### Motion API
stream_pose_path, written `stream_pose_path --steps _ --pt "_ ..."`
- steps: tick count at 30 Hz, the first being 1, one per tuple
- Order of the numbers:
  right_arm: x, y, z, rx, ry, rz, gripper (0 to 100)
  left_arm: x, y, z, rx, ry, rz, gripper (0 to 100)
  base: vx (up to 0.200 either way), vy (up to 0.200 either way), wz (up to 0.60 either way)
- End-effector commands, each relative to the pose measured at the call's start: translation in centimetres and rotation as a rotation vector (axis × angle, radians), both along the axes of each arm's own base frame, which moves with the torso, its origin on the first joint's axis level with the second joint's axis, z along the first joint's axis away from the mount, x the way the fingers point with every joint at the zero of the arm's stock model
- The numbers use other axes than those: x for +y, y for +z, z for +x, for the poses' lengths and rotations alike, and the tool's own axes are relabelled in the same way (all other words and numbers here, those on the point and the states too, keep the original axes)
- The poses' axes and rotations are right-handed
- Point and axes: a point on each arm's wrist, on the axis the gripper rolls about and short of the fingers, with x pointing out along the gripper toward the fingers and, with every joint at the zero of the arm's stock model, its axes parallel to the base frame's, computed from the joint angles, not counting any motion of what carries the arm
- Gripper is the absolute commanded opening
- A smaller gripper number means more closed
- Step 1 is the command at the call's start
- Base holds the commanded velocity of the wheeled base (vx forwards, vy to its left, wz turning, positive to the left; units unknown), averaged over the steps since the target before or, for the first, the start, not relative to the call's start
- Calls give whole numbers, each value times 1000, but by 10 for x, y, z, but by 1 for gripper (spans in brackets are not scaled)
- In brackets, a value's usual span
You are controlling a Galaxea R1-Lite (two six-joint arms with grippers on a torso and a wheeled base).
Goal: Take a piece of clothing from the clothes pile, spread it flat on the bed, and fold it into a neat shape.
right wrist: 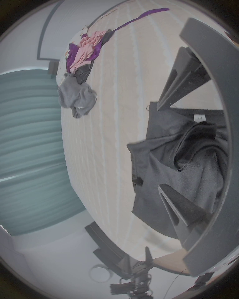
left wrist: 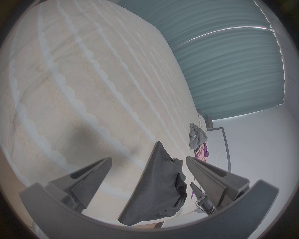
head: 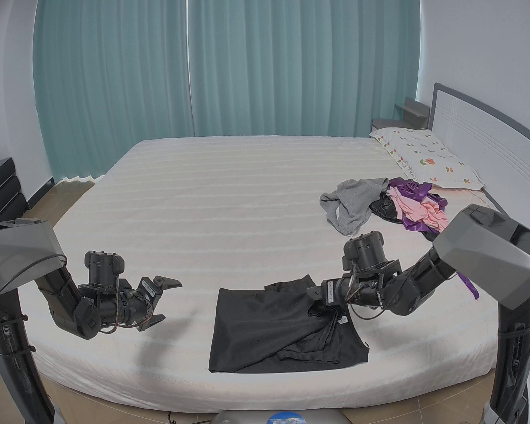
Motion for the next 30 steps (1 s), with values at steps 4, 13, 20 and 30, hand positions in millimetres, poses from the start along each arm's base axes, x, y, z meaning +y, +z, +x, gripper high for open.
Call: stream_pose_path --steps 4,13,20,30 --pt "29 -44 0 18 65 -143 100 0 -1 0 3 1 0 100 0 0 0" --pt "12 -45 8 10 7 -183 100 0 0 0 0 1 1 100 0 0 0" --pt "-20 -35 18 1 -81 -176 100 0 0 0 1 1 0 100 0 0 0" --pt "-74 -25 30 7 -216 -163 100 0 0 0 1 1 0 100 0 0 0"
